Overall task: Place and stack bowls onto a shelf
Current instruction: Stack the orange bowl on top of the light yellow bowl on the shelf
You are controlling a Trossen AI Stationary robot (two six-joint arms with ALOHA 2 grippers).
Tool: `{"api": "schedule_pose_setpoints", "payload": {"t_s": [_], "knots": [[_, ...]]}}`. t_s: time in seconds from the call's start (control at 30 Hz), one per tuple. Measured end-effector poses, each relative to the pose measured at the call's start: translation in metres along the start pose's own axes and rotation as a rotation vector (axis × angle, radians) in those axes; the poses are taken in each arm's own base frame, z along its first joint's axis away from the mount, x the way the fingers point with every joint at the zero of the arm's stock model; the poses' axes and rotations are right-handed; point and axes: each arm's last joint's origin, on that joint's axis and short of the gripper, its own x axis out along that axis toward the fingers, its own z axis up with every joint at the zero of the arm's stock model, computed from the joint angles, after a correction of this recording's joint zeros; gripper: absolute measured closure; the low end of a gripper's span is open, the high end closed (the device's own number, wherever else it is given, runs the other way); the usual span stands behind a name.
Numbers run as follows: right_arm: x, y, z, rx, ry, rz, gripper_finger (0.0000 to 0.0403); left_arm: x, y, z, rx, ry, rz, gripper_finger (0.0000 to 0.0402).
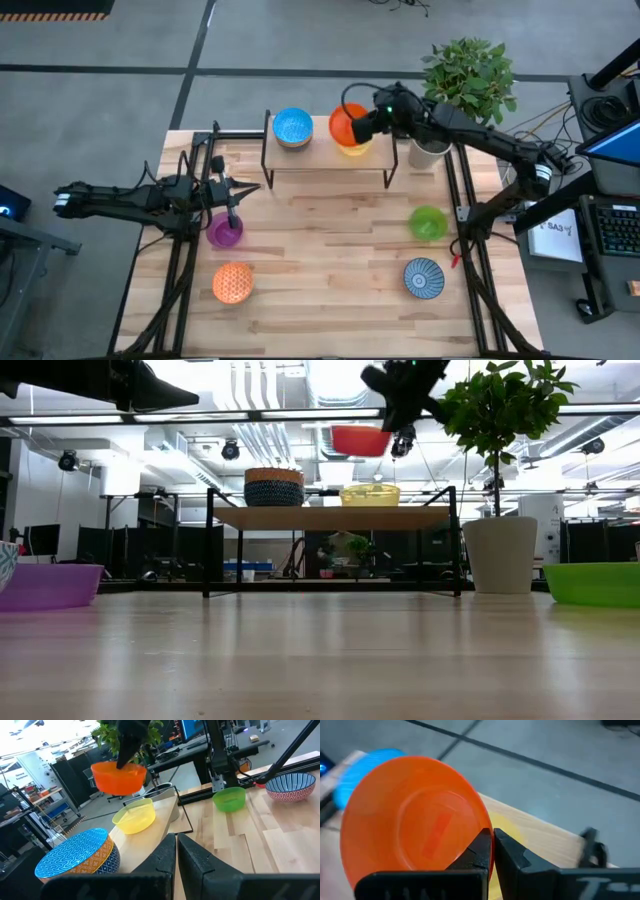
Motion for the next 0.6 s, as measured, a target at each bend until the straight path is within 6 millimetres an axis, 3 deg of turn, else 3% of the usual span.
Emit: {"api": "schedule_pose_setpoints", "payload": {"t_s": [0.17, 0.6], "knots": [[0.019, -0.012, -0.001, -0.003, 0.060, -0.065, 0.0394, 0.000, 0.000, 0.000, 0.004, 0.000, 0.000, 0.0402], [0.051, -0.010, -0.009, -0.056, 0.133, -0.108, 0.0394, 0.000, 0.000, 0.000, 0.004, 0.000, 0.000, 0.0402]]}}
